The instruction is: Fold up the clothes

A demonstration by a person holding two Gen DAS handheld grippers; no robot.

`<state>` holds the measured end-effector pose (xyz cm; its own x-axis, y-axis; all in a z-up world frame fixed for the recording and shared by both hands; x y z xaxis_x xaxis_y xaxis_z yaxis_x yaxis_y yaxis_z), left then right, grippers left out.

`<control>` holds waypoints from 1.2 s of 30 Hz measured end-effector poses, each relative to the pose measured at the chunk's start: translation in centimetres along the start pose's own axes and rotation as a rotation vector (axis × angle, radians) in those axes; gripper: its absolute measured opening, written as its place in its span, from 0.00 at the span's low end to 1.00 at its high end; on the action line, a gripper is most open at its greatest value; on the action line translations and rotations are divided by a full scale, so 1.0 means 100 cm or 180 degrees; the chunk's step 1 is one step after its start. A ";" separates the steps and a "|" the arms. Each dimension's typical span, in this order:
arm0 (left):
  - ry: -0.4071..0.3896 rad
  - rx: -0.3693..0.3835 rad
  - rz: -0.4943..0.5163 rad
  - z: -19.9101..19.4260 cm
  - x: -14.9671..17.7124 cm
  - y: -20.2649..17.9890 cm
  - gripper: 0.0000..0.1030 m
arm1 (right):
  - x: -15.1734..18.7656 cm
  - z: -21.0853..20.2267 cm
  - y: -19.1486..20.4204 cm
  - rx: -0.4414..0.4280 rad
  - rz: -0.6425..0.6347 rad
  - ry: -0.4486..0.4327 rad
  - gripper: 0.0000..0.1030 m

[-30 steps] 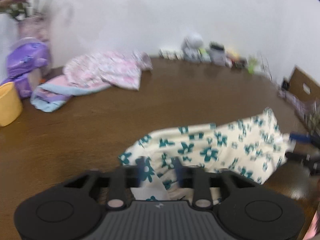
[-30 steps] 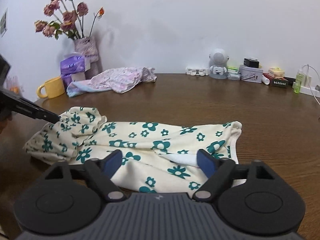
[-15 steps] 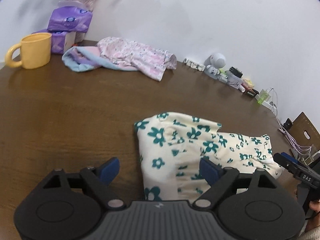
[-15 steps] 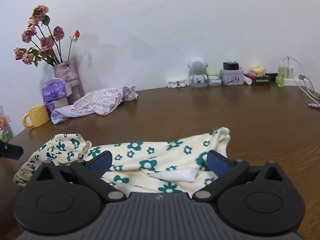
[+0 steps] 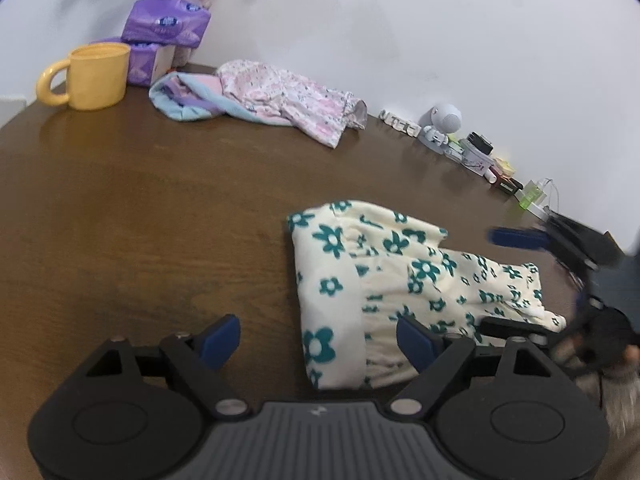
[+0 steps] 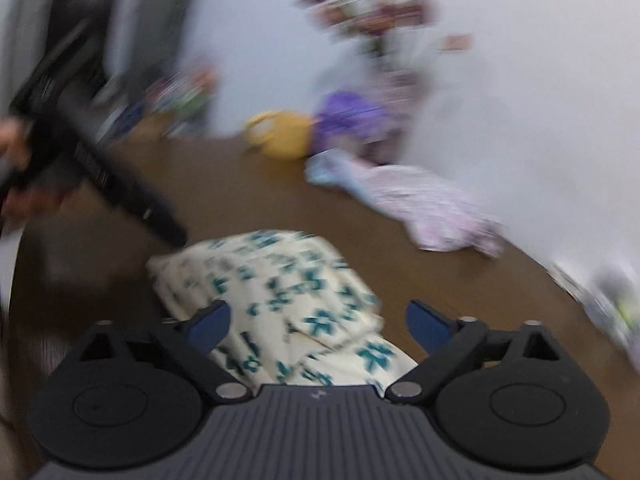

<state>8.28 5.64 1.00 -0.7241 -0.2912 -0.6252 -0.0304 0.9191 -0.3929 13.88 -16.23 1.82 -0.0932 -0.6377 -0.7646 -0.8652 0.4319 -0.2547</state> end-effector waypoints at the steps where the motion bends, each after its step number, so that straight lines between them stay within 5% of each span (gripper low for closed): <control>1: 0.0015 0.0013 0.0001 -0.001 0.002 -0.001 0.81 | -0.008 0.008 0.004 -0.0113 -0.0251 0.0069 0.83; 4: 0.0037 0.0022 0.0046 -0.003 0.008 -0.002 0.81 | -0.015 0.033 0.005 -0.0382 -0.0643 0.0282 0.82; 9: 0.0051 0.0007 0.0031 -0.006 0.014 0.003 0.81 | -0.010 0.069 -0.011 -0.0858 -0.0575 0.0635 0.83; 13: 0.0082 0.0032 -0.0135 -0.001 0.012 0.012 0.80 | 0.002 0.066 -0.016 -0.1199 -0.0226 0.0612 0.54; 22: 0.0084 0.0348 -0.0596 0.029 0.003 0.015 0.55 | 0.016 0.052 -0.025 -0.1172 0.0048 0.0417 0.42; 30: 0.0086 0.0787 -0.1194 0.063 -0.015 0.036 0.30 | 0.019 0.048 -0.024 -0.1107 0.0057 0.0324 0.41; 34: 0.0028 0.0753 -0.1174 0.059 -0.015 0.034 0.18 | 0.019 0.048 -0.021 -0.1036 0.0108 0.0302 0.41; 36: -0.0074 0.0608 -0.0873 0.049 -0.022 0.021 0.17 | 0.020 0.047 -0.020 -0.1000 0.0134 0.0291 0.41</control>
Point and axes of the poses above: each gripper's, at about its wrist camera, not at the fingertips, and z roughly the way its jaws point, y to its left, x to its underside, the point moved 5 cm from there along z, roughly the way its jaws point, and after that the axes turned 2 degrees about -z, right-handed, at the moved point
